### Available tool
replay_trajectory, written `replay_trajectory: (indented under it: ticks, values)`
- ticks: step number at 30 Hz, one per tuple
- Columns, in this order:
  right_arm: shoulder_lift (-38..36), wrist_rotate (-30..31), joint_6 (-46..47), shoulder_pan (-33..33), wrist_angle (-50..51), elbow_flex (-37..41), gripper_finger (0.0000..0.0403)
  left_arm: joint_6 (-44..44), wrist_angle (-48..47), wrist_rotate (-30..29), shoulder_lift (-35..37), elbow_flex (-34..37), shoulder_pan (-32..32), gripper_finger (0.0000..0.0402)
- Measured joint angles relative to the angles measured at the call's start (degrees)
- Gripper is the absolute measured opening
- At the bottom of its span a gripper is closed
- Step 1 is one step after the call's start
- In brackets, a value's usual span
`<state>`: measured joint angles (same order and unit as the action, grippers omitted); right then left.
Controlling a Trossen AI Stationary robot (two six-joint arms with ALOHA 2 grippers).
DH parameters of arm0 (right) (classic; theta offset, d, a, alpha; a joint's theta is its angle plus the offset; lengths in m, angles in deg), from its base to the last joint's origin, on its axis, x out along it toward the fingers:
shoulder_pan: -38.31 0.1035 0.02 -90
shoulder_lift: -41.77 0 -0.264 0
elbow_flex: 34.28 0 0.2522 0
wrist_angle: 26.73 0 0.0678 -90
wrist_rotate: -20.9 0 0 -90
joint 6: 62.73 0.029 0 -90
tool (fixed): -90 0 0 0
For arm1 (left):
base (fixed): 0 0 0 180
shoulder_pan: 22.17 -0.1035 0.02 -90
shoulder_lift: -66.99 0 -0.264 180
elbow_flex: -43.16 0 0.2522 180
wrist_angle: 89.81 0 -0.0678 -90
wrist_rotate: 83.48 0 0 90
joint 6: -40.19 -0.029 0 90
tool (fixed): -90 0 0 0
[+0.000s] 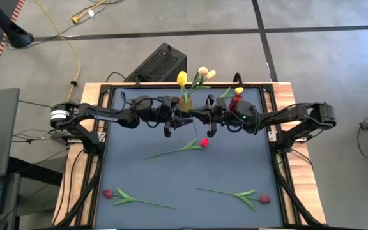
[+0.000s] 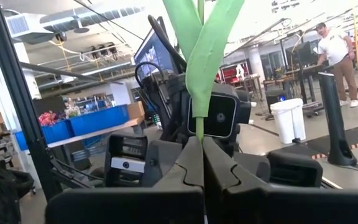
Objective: Sort flowers into vase by color
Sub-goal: Put the bottom yellow flower into the yellow vase
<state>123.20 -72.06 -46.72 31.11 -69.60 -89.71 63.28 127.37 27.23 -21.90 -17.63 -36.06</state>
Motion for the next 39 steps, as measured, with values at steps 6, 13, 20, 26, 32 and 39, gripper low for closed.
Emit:
replay_trajectory:
  ticks: [6,13,20,26,32,39]
  values:
    - [0.00,0.00,0.37,0.13,0.04,0.00,0.0014,0.04,0.02,0.00,0.00,0.02,0.00,0.0041]
    - [0.00,0.02,3.65,0.04,0.90,0.02,0.0047,0.04,-0.11,0.02,0.00,0.09,0.00,0.0004]
    - [0.00,-0.04,4.04,0.09,3.39,0.04,0.0110,-1.13,0.04,-0.02,0.02,0.09,-0.01,0.0001]
    - [-0.04,-2.11,4.02,0.06,4.29,0.04,0.0177,-2.65,0.01,0.42,0.09,0.09,-0.20,0.0000]
    - [-0.17,-3.45,3.95,-0.02,4.28,0.04,0.0239,-3.79,-3.47,1.67,3.34,0.09,-2.41,0.0000]
    - [-0.17,-4.93,3.93,0.22,4.32,0.04,0.0249,-13.87,-21.70,-2.04,12.76,0.09,-6.94,0.0000]
